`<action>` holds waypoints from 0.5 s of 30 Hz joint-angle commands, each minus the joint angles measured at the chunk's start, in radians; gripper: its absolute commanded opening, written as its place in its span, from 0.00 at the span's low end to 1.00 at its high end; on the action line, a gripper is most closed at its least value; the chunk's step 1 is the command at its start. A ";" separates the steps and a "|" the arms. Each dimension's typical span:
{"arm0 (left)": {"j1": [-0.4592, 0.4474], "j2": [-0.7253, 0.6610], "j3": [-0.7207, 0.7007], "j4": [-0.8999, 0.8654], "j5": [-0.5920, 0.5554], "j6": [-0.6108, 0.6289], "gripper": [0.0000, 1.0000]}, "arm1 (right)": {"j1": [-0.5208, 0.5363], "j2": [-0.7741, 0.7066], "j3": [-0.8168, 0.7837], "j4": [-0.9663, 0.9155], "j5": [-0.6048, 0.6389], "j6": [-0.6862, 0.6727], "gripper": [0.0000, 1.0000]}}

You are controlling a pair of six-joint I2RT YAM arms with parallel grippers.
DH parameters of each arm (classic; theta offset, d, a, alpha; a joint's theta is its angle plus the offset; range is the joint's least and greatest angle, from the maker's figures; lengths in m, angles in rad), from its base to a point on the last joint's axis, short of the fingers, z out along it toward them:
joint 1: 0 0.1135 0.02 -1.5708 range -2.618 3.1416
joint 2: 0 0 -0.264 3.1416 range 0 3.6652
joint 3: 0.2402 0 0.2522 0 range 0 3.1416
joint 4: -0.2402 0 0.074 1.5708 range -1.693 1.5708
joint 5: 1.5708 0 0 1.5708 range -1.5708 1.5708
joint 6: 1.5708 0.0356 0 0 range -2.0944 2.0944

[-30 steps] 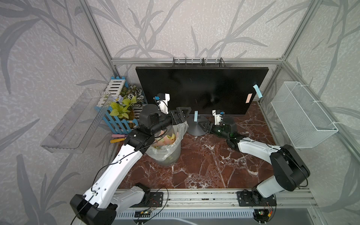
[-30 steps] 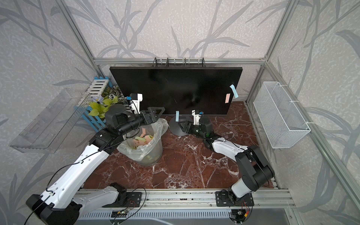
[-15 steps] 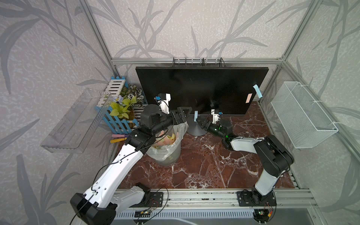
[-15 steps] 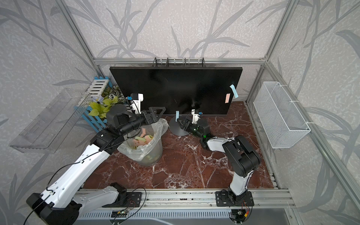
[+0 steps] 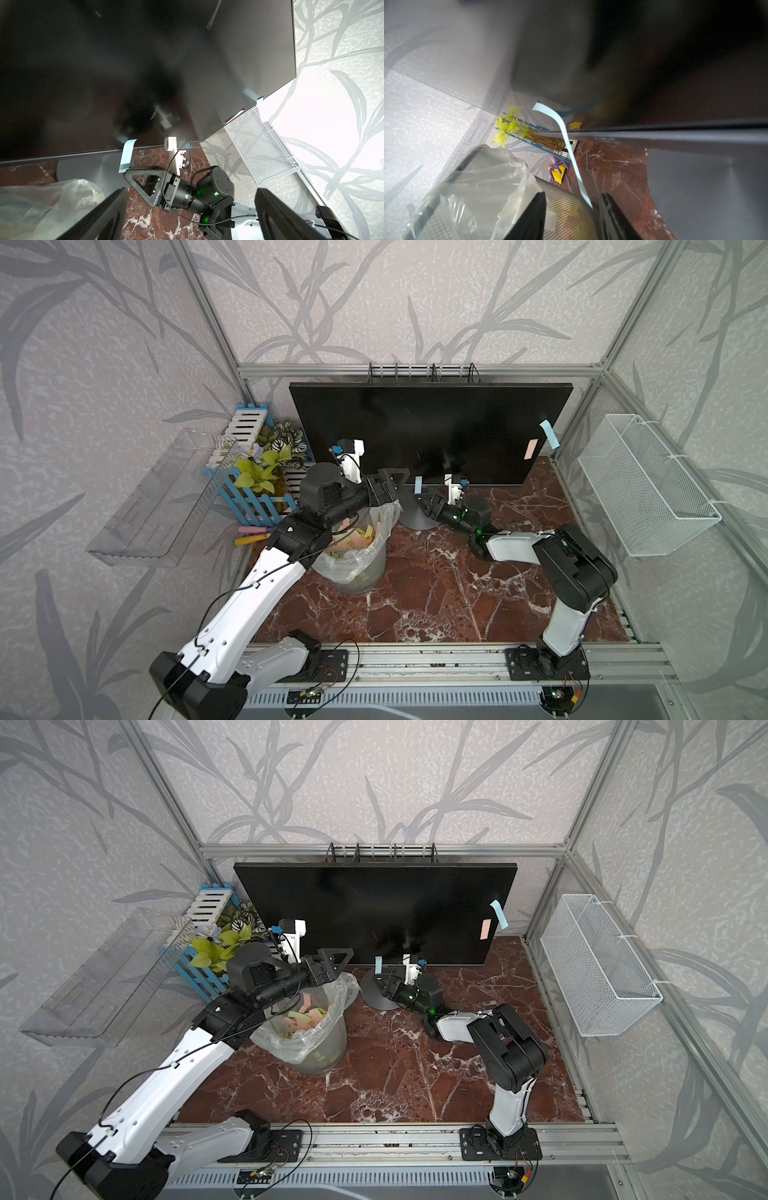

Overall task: Remove the sticky note from the monitor
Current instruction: Tear off the sticky note from the monitor.

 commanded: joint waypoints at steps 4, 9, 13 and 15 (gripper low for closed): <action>-0.003 -0.001 0.020 0.015 -0.010 0.022 1.00 | -0.016 0.029 0.058 0.034 0.014 0.018 0.31; -0.004 -0.004 0.019 0.013 -0.012 0.024 1.00 | -0.015 0.028 0.060 0.032 0.010 0.021 0.20; -0.004 -0.006 0.018 0.011 -0.012 0.024 1.00 | -0.015 0.019 0.050 0.032 0.009 0.019 0.09; -0.004 -0.008 0.017 0.011 -0.013 0.023 1.00 | -0.016 0.012 0.042 0.027 0.008 0.019 0.03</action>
